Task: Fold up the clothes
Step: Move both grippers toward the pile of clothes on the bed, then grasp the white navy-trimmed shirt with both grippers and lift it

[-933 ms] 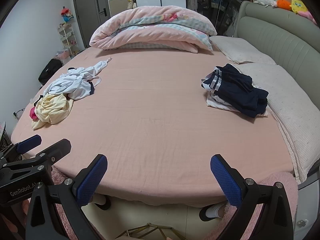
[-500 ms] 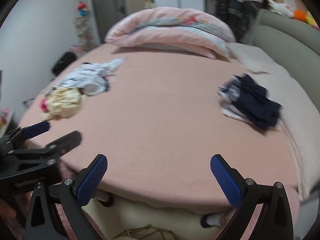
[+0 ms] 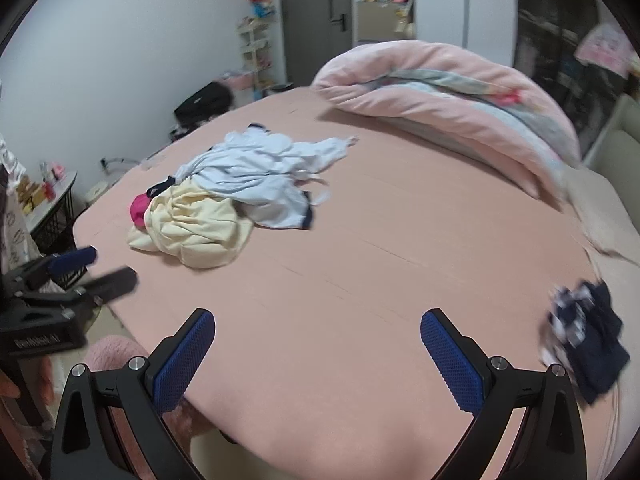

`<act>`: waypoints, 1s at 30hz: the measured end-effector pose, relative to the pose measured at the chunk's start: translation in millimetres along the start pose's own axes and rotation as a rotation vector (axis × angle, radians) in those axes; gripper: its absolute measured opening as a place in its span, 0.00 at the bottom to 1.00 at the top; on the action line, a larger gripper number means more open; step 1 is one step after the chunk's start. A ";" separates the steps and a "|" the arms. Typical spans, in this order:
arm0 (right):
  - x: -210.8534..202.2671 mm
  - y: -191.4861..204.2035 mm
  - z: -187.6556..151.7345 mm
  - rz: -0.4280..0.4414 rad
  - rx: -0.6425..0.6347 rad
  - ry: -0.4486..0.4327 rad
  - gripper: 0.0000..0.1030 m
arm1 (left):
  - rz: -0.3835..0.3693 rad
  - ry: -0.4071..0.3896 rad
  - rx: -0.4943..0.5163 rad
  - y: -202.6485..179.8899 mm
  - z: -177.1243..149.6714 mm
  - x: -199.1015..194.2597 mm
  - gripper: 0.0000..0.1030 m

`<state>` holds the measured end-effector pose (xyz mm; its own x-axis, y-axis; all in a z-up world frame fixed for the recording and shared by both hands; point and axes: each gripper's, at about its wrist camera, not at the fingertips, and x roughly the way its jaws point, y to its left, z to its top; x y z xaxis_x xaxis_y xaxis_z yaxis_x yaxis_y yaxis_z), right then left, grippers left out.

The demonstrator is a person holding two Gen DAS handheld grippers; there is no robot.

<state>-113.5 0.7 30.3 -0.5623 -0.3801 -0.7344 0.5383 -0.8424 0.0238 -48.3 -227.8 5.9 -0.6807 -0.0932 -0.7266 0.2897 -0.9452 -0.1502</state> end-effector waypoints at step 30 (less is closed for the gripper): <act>352.9 105.3 145.4 0.112 -0.053 0.242 0.17 | 0.057 0.147 -0.070 157.6 150.7 259.8 0.25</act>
<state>-346.5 -277.7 -127.8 -0.3343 -0.3621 -0.8701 0.6245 -0.7766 0.0832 -280.9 -448.1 -105.5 -0.5575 -0.0943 -0.8248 0.3750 -0.9150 -0.1489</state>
